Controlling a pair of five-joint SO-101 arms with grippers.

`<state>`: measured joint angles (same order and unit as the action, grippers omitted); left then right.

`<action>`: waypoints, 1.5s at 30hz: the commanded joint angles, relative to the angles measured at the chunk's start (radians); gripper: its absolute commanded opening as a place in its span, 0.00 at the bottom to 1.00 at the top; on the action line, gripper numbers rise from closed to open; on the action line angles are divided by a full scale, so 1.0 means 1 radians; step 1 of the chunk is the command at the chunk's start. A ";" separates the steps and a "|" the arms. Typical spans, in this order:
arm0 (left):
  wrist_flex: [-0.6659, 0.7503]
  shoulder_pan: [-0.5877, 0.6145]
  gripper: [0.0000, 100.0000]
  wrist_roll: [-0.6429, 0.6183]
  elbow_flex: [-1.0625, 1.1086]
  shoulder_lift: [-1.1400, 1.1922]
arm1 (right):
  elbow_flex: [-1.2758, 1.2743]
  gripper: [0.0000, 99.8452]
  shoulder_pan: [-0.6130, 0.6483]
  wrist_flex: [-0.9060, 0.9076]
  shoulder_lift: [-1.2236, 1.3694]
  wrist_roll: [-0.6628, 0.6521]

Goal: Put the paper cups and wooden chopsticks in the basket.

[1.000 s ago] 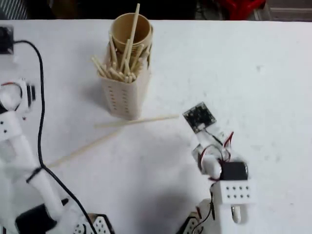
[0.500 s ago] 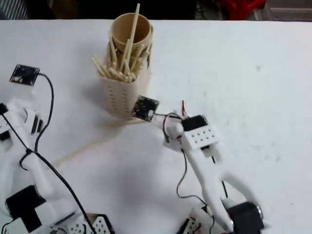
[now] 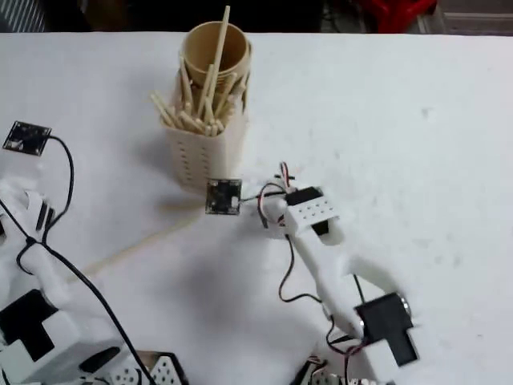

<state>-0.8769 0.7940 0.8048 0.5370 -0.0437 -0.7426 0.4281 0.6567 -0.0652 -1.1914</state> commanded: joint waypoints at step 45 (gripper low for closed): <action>0.018 0.012 0.15 0.003 -0.012 -0.005 | 0.238 0.02 -0.007 0.605 -0.242 0.074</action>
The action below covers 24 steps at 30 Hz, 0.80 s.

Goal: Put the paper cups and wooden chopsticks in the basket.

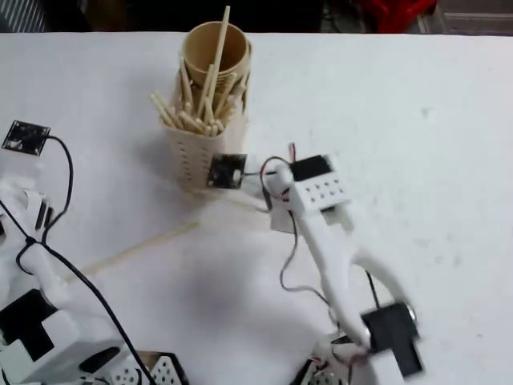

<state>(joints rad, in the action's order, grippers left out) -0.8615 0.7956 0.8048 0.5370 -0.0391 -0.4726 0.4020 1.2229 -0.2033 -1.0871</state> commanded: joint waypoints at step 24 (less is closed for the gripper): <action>-0.009 0.064 0.15 0.011 -0.006 -0.005 | -0.219 0.21 0.188 -0.174 0.005 0.170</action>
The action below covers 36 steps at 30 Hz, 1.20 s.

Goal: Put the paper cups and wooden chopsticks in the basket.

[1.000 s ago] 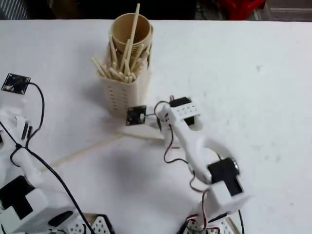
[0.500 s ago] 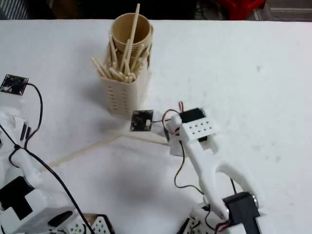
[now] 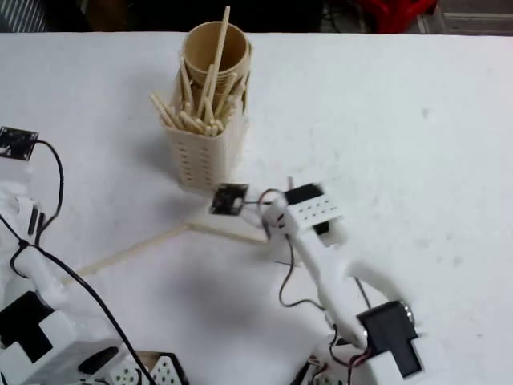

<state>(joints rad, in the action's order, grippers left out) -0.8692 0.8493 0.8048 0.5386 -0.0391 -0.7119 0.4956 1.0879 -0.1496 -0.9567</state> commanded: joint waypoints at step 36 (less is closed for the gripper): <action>-0.002 0.010 0.15 0.009 -0.008 -0.005 | 0.152 0.01 0.225 -0.159 -0.530 0.379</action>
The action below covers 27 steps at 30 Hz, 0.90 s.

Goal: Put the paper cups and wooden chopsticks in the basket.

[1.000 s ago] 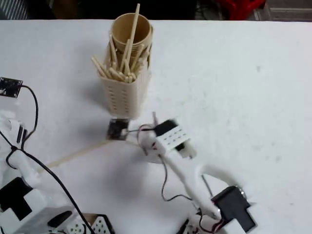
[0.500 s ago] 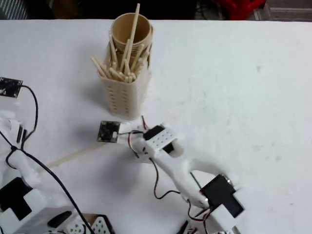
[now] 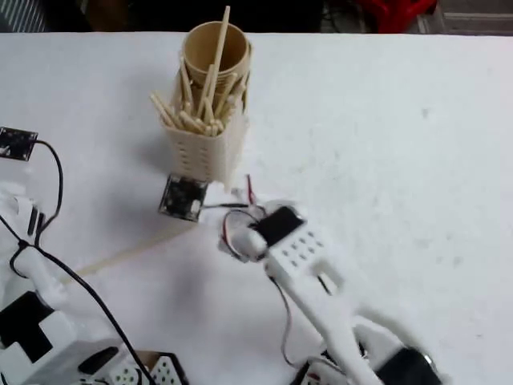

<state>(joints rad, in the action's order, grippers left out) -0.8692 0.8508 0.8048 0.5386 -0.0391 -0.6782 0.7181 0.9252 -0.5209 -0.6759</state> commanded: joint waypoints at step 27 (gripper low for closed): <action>-0.005 0.008 0.15 0.011 -0.006 -0.005 | 0.921 0.02 -0.058 -0.584 0.496 0.534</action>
<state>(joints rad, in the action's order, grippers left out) -0.8692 0.8508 0.8048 0.5386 -0.0391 0.2179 0.6859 0.3529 -0.0315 -0.1726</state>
